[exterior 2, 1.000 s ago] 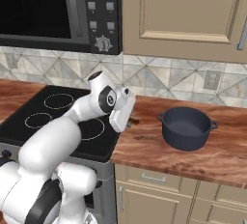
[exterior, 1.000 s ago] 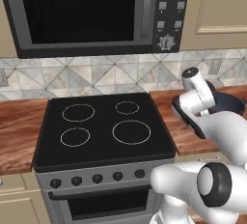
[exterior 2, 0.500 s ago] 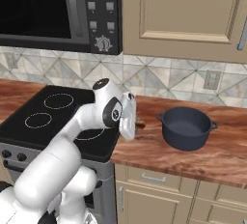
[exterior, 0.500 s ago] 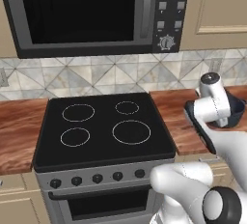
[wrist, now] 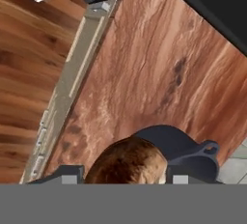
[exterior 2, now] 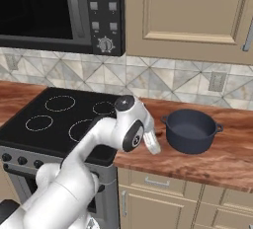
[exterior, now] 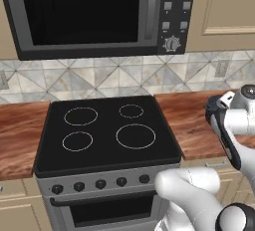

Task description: Turn on the sink faucet. Then move the mushroom from the counter to the sink. Turn off the sink. Move the vegetable from the sink to the pot next to the stove. Finally move the pot to the rear left burner.

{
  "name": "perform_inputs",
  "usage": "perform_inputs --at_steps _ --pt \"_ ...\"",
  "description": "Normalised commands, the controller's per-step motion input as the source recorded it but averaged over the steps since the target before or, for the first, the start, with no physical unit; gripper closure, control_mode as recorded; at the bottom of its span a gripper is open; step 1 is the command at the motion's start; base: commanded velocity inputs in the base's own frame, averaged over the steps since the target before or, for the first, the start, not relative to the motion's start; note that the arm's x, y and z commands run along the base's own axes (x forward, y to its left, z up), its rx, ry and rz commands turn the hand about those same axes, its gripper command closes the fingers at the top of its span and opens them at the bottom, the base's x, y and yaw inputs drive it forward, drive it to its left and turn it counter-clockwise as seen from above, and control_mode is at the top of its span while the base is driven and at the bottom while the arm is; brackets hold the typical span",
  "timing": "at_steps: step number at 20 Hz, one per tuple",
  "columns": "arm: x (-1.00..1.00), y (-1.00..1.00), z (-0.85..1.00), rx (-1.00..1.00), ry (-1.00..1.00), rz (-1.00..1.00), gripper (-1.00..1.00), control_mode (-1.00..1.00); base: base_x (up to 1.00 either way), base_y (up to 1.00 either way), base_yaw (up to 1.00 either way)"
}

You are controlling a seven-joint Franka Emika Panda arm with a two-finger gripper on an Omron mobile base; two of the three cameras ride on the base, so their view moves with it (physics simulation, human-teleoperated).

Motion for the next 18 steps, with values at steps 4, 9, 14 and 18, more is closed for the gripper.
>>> perform_inputs --at_steps 4,9,14,18 --pt "0.1 -0.44 0.07 0.0 0.0 0.18 1.0 -1.0 0.0 0.0 0.0" --pt "0.29 -0.53 0.06 0.03 0.0 0.14 1.0 -1.0 0.0 0.0 0.0" --pt "0.23 -0.5 0.09 0.03 0.0 0.12 1.0 -1.0 0.0 0.0 0.0" --pt "0.23 -0.29 0.11 0.0 0.0 0.07 1.0 -1.0 0.0 0.0 0.0"
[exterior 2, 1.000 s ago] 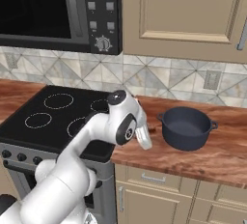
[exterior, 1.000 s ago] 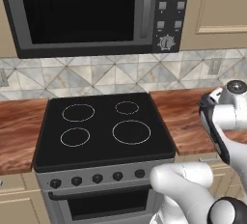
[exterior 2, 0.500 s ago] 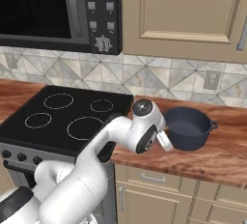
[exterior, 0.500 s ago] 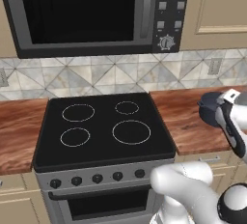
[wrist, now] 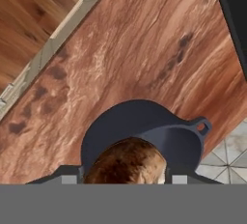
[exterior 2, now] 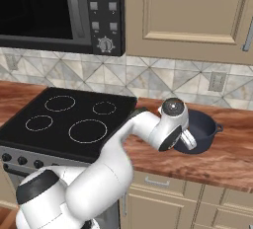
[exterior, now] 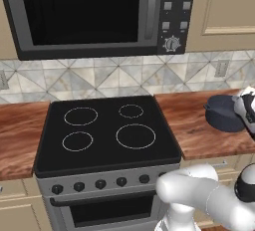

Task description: Turn on the sink faucet. Then move the mushroom from the counter to the sink. Turn off the sink. Move the vegetable from the sink to the pot next to the stove. Finally move the pot to the rear left burner.

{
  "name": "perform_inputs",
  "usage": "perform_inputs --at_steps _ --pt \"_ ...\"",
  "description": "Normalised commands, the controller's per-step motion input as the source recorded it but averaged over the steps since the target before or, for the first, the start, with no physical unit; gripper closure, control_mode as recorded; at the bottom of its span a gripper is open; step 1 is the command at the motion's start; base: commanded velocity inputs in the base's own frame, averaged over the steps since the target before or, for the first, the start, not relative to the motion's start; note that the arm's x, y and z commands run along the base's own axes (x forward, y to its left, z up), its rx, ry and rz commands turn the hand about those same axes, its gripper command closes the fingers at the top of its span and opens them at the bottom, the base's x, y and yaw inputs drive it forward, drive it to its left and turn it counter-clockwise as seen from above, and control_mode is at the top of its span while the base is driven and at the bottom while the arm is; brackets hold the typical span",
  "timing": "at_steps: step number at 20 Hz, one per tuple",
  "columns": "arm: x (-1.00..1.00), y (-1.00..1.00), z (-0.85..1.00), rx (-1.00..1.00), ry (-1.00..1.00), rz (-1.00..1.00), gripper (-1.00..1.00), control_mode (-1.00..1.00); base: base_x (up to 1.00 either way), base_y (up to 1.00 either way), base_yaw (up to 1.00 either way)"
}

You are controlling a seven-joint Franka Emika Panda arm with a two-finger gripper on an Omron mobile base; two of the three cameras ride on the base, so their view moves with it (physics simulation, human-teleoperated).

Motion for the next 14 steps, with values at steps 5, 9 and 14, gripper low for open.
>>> perform_inputs --at_steps 5,9,14 --pt "0.01 -0.3 0.04 0.0 0.0 0.05 1.0 -1.0 0.0 0.0 0.0" --pt "0.01 -0.18 0.0 0.01 0.0 0.03 1.0 -1.0 0.0 0.0 0.0" --pt "0.12 0.0 -0.02 0.0 0.0 0.0 1.0 -1.0 0.0 0.0 0.0"
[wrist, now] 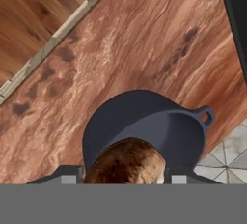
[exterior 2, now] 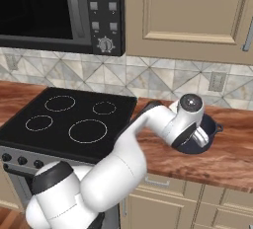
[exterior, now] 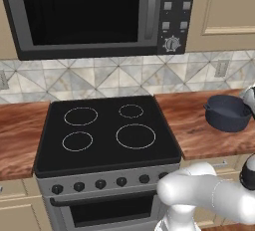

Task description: Turn on the sink faucet. Then move the mushroom from the counter to the sink. Turn off the sink. Move the vegetable from the sink to the pot next to the stove. Finally move the pot to the rear left burner.

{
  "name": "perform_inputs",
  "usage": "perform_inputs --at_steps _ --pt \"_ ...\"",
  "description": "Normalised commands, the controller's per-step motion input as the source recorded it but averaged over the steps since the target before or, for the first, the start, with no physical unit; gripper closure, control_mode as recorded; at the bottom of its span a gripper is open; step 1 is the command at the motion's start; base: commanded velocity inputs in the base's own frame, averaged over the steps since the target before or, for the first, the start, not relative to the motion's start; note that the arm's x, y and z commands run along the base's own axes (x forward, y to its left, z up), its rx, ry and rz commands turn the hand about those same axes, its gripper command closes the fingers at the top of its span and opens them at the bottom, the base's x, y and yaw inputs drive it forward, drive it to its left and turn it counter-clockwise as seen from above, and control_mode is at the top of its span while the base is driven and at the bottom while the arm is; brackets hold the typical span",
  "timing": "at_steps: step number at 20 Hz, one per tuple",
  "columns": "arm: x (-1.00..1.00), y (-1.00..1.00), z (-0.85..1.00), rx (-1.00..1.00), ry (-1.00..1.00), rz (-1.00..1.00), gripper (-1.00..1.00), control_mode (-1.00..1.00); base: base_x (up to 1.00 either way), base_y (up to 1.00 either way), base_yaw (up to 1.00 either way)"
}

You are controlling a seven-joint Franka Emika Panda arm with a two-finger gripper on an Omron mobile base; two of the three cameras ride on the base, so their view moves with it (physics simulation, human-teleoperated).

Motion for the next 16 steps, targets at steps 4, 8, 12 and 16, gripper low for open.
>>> perform_inputs --at_steps 4,8,12,16 --pt "0.23 0.0 0.11 0.0 0.01 0.0 1.0 -1.0 0.0 0.0 0.0" --pt "0.1 0.0 -0.01 -0.02 0.05 0.0 1.0 -1.0 0.0 0.0 0.0" --pt "0.07 0.0 -0.32 -0.09 0.15 0.0 1.0 -1.0 0.0 0.0 0.0" --pt "0.04 0.0 -0.24 -0.09 0.04 0.0 1.0 -1.0 0.0 0.0 0.0"
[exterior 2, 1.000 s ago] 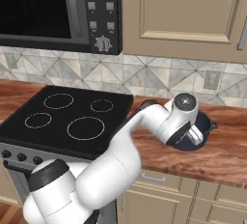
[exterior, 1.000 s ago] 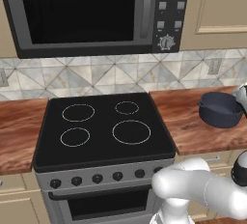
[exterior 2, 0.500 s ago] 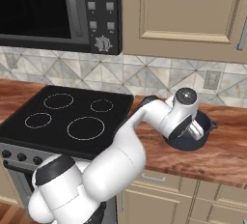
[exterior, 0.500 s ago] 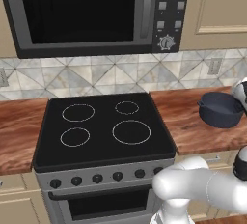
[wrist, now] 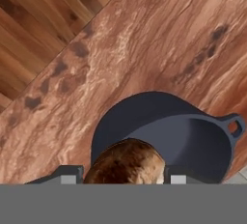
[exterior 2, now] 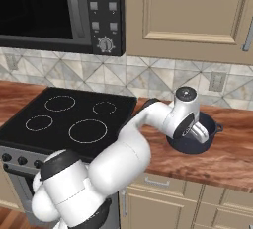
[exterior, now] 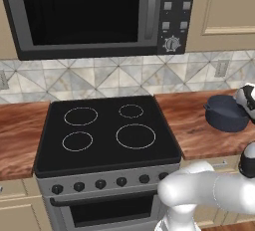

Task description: Turn on the sink faucet. Then move the mushroom from the counter to the sink. Turn off the sink. Move the vegetable from the sink to the pot next to the stove. Finally move the pot to the rear left burner.

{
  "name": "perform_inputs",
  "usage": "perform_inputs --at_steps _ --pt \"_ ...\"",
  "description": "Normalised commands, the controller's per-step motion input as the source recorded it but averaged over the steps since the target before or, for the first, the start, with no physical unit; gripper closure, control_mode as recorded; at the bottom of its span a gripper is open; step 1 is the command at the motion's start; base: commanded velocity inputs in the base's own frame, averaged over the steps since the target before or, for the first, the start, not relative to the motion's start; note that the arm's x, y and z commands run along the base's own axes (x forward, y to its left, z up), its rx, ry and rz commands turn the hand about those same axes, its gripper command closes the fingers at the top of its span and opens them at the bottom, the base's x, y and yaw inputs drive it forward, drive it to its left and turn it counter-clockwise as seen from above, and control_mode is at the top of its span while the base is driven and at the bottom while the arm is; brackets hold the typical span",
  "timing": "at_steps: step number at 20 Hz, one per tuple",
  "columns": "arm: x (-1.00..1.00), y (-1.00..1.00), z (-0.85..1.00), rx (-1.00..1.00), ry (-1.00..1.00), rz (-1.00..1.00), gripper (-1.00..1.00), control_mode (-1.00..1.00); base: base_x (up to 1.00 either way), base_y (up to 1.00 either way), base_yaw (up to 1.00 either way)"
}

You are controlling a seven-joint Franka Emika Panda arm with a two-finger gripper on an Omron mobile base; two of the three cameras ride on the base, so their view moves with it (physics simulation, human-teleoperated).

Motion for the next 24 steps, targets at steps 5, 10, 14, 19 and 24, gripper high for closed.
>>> perform_inputs --at_steps 5,10,14,19,24 --pt "0.15 0.01 -0.06 -0.04 0.04 0.0 1.0 -1.0 0.0 0.0 0.0" --pt "0.23 0.05 0.0 0.0 0.1 0.0 1.0 -1.0 0.0 0.0 0.0" --pt "0.22 0.04 0.0 0.0 0.17 0.02 1.0 -1.0 0.0 0.0 0.0" --pt "0.24 0.0 0.0 0.0 0.15 0.02 1.0 -1.0 0.0 0.0 0.0" --pt "0.12 0.0 -0.06 0.02 0.03 0.05 1.0 -1.0 0.0 0.0 0.0"
